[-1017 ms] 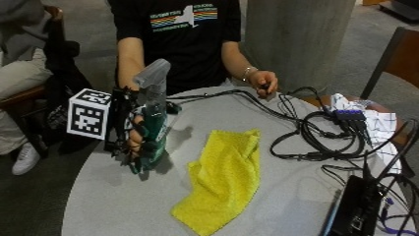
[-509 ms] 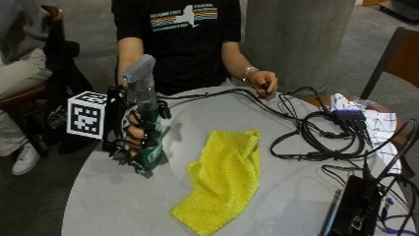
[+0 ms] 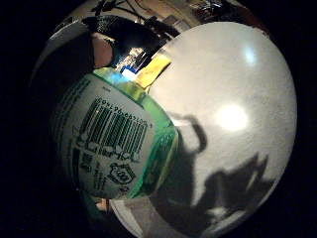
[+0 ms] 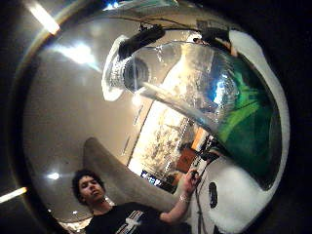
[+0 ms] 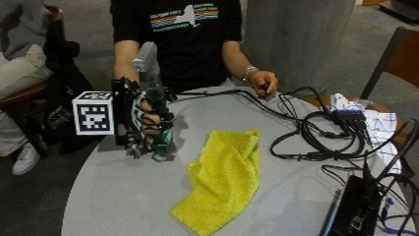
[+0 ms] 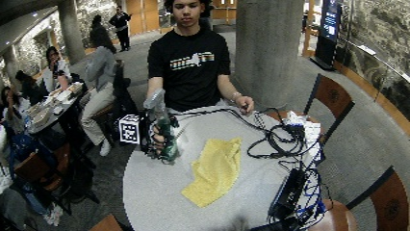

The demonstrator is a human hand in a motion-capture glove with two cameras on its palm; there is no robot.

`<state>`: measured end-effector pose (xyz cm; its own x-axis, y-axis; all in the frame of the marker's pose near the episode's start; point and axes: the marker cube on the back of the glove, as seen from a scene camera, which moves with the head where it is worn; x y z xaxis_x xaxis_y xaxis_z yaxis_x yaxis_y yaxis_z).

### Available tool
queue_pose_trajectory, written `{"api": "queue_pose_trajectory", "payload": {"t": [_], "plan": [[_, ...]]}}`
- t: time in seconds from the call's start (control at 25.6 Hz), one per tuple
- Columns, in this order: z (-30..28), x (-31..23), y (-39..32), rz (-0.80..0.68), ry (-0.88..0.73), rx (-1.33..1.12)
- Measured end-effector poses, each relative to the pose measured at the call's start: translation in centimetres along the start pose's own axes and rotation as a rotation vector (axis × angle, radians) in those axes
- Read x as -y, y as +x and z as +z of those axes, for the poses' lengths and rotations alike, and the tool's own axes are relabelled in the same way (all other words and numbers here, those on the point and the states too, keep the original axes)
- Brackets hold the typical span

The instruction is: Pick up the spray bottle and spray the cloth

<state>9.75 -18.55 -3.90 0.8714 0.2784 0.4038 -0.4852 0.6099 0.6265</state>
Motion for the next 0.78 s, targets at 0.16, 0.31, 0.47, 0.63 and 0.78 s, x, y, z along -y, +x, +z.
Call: {"api": "queue_pose_trajectory", "payload": {"t": [0.16,0.31,0.47,0.63,0.78], "plan": [[1.7,-0.3,-1.5,0.074,-0.122,0.088],[3.2,-0.6,-2.8,0.181,-0.21,0.168],[4.5,-1.1,-3.9,0.285,-0.277,0.213],[5.4,-1.5,-4.3,0.384,-0.316,0.209],[5.7,-1.8,-4.5,0.473,-0.333,0.216]]}}
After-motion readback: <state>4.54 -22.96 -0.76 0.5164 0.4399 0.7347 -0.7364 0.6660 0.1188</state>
